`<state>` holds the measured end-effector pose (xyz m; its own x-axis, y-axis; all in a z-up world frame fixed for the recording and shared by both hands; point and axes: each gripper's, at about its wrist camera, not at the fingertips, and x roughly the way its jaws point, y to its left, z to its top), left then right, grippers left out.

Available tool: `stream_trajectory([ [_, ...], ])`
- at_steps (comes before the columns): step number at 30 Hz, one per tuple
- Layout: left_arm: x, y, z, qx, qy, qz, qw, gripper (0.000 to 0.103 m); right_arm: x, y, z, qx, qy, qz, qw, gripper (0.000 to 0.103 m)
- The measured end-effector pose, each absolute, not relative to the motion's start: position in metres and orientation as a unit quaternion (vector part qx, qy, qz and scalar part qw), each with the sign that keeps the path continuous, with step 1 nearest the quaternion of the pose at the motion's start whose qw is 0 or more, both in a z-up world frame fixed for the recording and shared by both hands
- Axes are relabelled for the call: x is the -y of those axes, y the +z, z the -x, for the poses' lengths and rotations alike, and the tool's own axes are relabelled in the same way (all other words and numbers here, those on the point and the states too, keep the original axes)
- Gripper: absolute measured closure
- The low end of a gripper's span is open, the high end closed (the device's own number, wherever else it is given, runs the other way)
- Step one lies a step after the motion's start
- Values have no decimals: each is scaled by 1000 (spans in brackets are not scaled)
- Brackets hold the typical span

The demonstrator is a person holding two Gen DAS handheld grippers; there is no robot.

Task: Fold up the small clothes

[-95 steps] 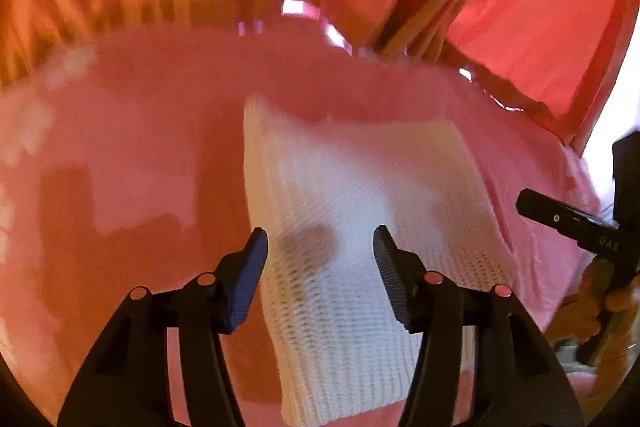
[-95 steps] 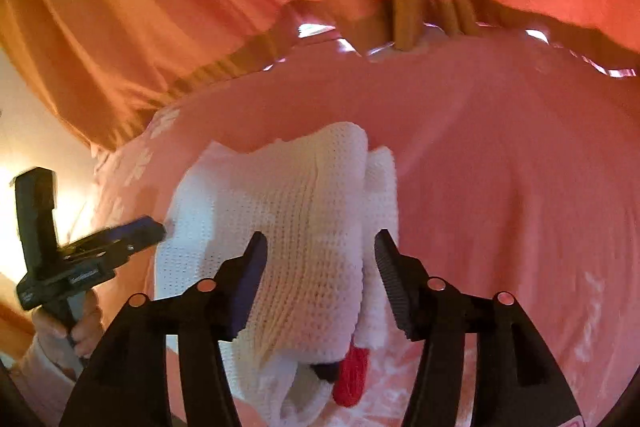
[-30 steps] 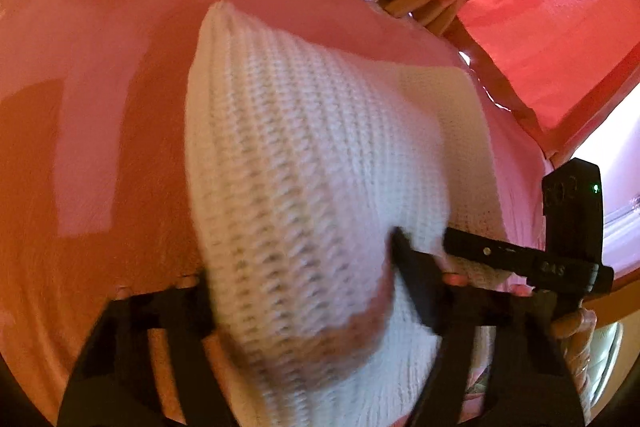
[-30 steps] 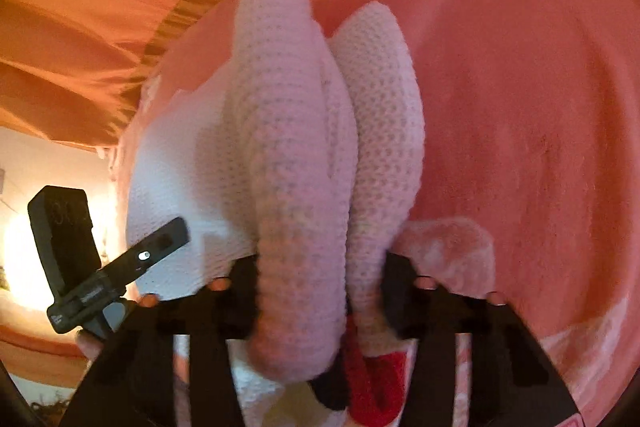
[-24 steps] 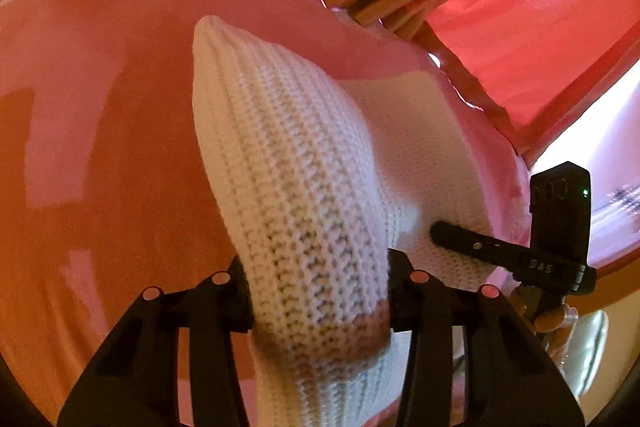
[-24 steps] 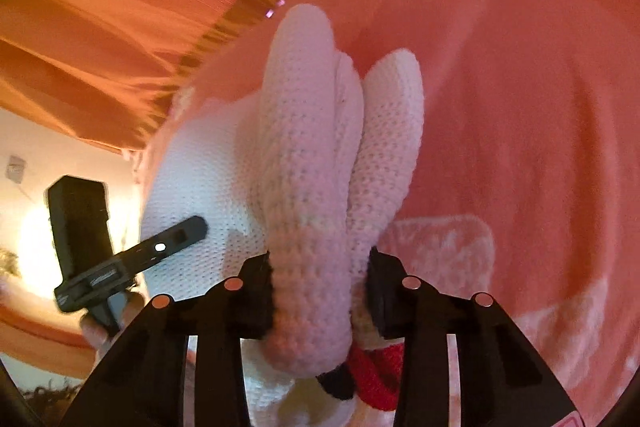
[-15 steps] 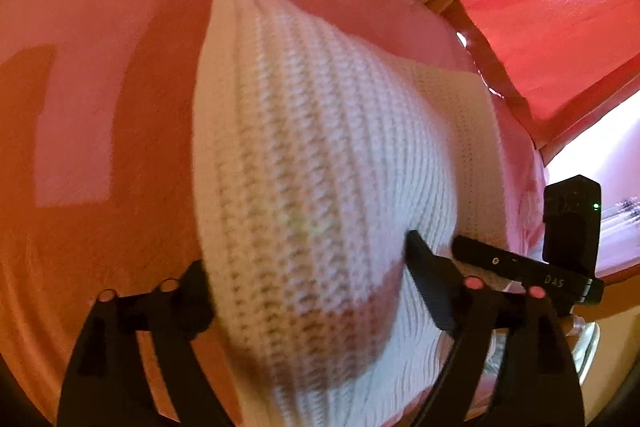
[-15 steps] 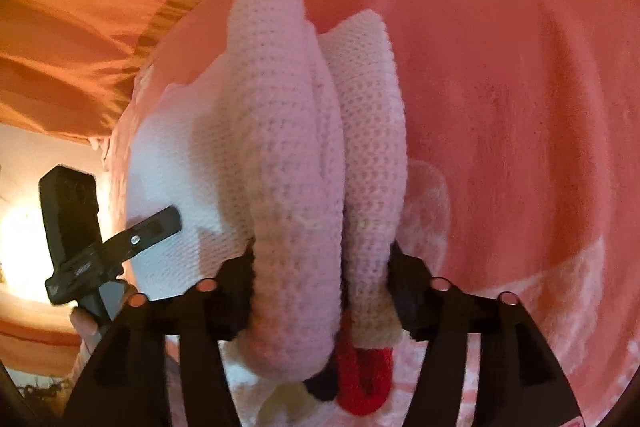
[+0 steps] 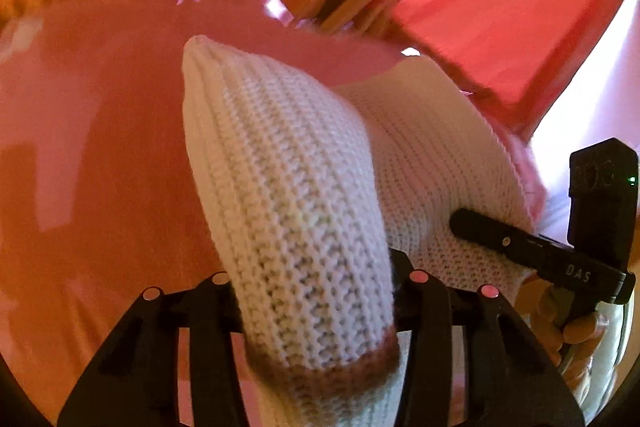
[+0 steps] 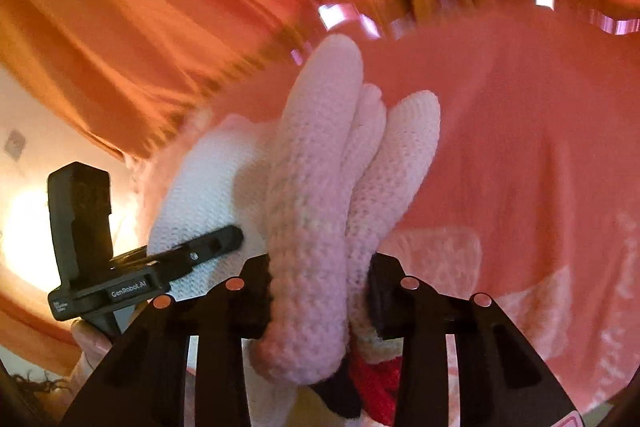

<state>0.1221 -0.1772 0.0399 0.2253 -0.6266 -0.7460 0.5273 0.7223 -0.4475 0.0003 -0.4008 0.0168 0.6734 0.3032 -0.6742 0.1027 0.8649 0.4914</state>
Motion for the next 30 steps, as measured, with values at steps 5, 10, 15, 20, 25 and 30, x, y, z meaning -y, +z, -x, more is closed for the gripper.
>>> stream_trajectory([
  [5, 151, 149, -87, -393, -415, 21, 820, 60, 374, 110, 55, -296, 74, -234, 923, 68],
  [10, 109, 254, -56, -292, -442, 15, 848, 58, 340, 215, 91, -199, 109, -189, 955, 67],
  [15, 68, 317, -57, -231, -429, 21, 873, 56, 310, 268, 82, -155, 141, -160, 965, 66],
  [20, 46, 303, -89, -236, -384, 23, 893, 51, 285, 258, 14, -184, 169, -163, 954, 65],
  [25, 28, 182, -178, -339, -323, 69, 881, 46, 277, 146, -94, -296, 160, -182, 924, 57],
  [30, 23, 17, -240, -491, -154, 39, 856, 49, 288, -10, -159, -438, 28, -148, 886, 78],
])
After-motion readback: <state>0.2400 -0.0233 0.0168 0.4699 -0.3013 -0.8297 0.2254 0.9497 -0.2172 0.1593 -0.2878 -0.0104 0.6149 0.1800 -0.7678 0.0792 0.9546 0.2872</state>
